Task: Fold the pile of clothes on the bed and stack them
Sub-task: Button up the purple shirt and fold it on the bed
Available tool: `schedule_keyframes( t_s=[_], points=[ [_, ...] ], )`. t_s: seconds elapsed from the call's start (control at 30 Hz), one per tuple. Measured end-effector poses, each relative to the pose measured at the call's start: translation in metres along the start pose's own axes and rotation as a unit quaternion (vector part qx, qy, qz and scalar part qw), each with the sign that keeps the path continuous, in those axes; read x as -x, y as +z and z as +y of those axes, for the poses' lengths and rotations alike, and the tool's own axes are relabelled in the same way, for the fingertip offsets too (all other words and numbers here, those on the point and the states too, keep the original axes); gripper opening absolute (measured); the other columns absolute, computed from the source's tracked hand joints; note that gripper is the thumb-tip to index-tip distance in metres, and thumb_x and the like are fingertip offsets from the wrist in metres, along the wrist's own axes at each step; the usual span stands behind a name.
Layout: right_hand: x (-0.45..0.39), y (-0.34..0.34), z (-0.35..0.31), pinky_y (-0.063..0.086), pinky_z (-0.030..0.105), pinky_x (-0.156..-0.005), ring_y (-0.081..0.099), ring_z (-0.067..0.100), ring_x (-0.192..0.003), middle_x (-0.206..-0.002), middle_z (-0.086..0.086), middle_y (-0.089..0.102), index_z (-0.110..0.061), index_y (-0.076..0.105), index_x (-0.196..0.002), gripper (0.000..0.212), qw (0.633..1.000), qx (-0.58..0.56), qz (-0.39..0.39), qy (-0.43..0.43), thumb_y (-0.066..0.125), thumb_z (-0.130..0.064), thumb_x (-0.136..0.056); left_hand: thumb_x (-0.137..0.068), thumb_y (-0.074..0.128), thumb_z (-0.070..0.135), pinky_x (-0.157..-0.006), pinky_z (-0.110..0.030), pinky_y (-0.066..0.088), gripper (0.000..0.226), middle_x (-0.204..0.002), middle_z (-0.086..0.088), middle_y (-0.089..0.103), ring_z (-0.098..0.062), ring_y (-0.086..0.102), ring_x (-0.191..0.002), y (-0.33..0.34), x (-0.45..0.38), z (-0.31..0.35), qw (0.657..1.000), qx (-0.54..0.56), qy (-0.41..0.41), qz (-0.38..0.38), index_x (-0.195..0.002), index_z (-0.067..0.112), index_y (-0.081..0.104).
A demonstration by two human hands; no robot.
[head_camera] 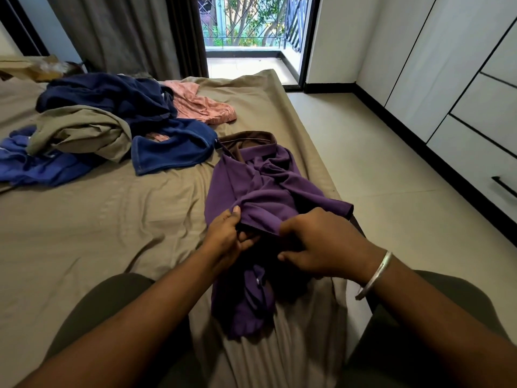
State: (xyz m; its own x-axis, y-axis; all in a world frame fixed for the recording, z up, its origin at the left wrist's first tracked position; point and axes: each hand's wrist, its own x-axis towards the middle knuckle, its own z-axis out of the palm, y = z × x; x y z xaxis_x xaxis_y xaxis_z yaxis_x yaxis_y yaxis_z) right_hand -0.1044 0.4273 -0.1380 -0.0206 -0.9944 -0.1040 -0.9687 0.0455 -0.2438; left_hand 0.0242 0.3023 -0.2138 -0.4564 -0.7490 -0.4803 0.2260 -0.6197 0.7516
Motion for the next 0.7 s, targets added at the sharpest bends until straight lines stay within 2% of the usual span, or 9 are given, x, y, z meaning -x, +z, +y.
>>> schedule_keyframes(
  t_s=[0.13, 0.23, 0.33, 0.4, 0.43, 0.5, 0.57, 0.63, 0.7],
  points=[
    [0.002, 0.008, -0.008, 0.054, 0.036, -0.068, 0.056, 0.017, -0.071, -0.074, -0.009, 0.052, -0.029, 0.049, -0.083, 0.018, 0.998, 0.026, -0.059, -0.026, 0.067, -0.034, -0.082, -0.107, 0.036, 0.025, -0.049, -0.030, 0.058, 0.024, -0.095, -0.008, 0.067, -0.014, 0.070, -0.063, -0.006, -0.009, 0.005, 0.999, 0.002, 0.012, 0.030, -0.096, 0.018, 0.056],
    [-0.003, 0.017, -0.002, 0.055, 0.037, -0.069, 0.058, 0.020, -0.072, -0.077, -0.004, 0.056, -0.024, 0.053, -0.080, 0.016, 0.992, 0.002, -0.123, -0.024, 0.069, -0.022, -0.082, -0.105, 0.043, 0.024, -0.048, -0.031, 0.058, 0.018, -0.087, -0.003, 0.066, -0.018, 0.068, -0.067, -0.004, -0.011, 0.012, 0.998, -0.054, -0.010, 0.000, -0.096, 0.021, 0.058],
    [-0.003, 0.018, 0.000, 0.056, 0.030, -0.077, 0.062, 0.012, -0.079, -0.089, -0.002, 0.064, -0.016, 0.061, -0.092, 0.012, 0.961, -0.145, -0.230, -0.052, 0.072, -0.017, -0.086, -0.103, 0.046, 0.013, -0.050, -0.029, 0.058, 0.014, -0.089, -0.004, 0.065, -0.018, 0.063, -0.075, 0.010, -0.017, 0.017, 0.997, -0.075, -0.011, -0.016, -0.105, 0.018, 0.059],
    [-0.002, 0.017, 0.002, 0.058, 0.034, -0.085, 0.069, 0.013, -0.085, -0.094, 0.003, 0.067, -0.009, 0.060, -0.095, 0.008, 0.929, -0.257, -0.256, -0.071, 0.063, -0.003, -0.090, -0.104, 0.044, 0.010, -0.053, -0.029, 0.058, 0.020, -0.095, -0.006, 0.065, -0.018, 0.064, -0.078, 0.024, -0.026, 0.018, 0.996, -0.089, 0.004, -0.020, -0.120, 0.012, 0.056],
    [-0.003, 0.018, 0.004, 0.058, 0.036, -0.085, 0.070, 0.014, -0.085, -0.093, 0.004, 0.068, -0.007, 0.060, -0.094, 0.012, 0.926, -0.277, -0.244, -0.073, 0.058, 0.003, -0.089, -0.104, 0.044, 0.010, -0.058, -0.031, 0.059, 0.024, -0.099, -0.008, 0.065, -0.020, 0.064, -0.081, 0.032, -0.033, 0.018, 0.995, -0.100, 0.012, -0.023, -0.126, 0.009, 0.054],
    [-0.007, 0.020, 0.011, 0.058, 0.030, -0.076, 0.068, 0.013, -0.078, -0.087, 0.001, 0.068, -0.011, 0.061, -0.089, 0.019, 0.957, -0.231, -0.162, -0.068, 0.055, 0.006, -0.084, -0.104, 0.044, 0.008, -0.076, -0.036, 0.056, 0.029, -0.110, -0.015, 0.064, -0.024, 0.063, -0.090, 0.051, -0.044, 0.020, 0.991, -0.131, 0.029, -0.028, -0.130, 0.001, 0.052],
    [-0.011, 0.023, 0.026, 0.053, 0.030, -0.063, 0.062, 0.013, -0.070, -0.080, -0.005, 0.064, -0.021, 0.060, -0.087, 0.021, 0.988, -0.145, -0.039, -0.040, 0.057, -0.001, -0.081, -0.103, 0.044, 0.005, -0.089, -0.036, 0.052, 0.029, -0.117, -0.018, 0.061, -0.027, 0.061, -0.101, 0.069, -0.059, 0.023, 0.986, -0.155, 0.050, -0.024, -0.129, -0.003, 0.053],
    [-0.013, 0.024, 0.039, 0.054, 0.034, -0.061, 0.060, 0.011, -0.070, -0.080, -0.010, 0.063, -0.027, 0.061, -0.092, 0.022, 0.991, -0.121, 0.049, -0.011, 0.062, -0.008, -0.081, -0.103, 0.045, 0.006, -0.097, -0.038, 0.051, 0.029, -0.125, -0.017, 0.060, -0.030, 0.060, -0.112, 0.085, -0.074, 0.027, 0.982, -0.179, 0.065, -0.013, -0.129, -0.003, 0.053],
    [-0.013, 0.023, 0.046, 0.057, 0.036, -0.065, 0.062, 0.011, -0.076, -0.085, -0.011, 0.064, -0.029, 0.060, -0.095, 0.021, 0.993, -0.108, 0.042, 0.022, 0.069, -0.017, -0.081, -0.102, 0.045, 0.006, -0.102, -0.042, 0.049, 0.030, -0.130, -0.019, 0.058, -0.032, 0.058, -0.117, 0.095, -0.091, 0.030, 0.978, -0.200, 0.065, -0.006, -0.130, -0.002, 0.054]
  ],
)
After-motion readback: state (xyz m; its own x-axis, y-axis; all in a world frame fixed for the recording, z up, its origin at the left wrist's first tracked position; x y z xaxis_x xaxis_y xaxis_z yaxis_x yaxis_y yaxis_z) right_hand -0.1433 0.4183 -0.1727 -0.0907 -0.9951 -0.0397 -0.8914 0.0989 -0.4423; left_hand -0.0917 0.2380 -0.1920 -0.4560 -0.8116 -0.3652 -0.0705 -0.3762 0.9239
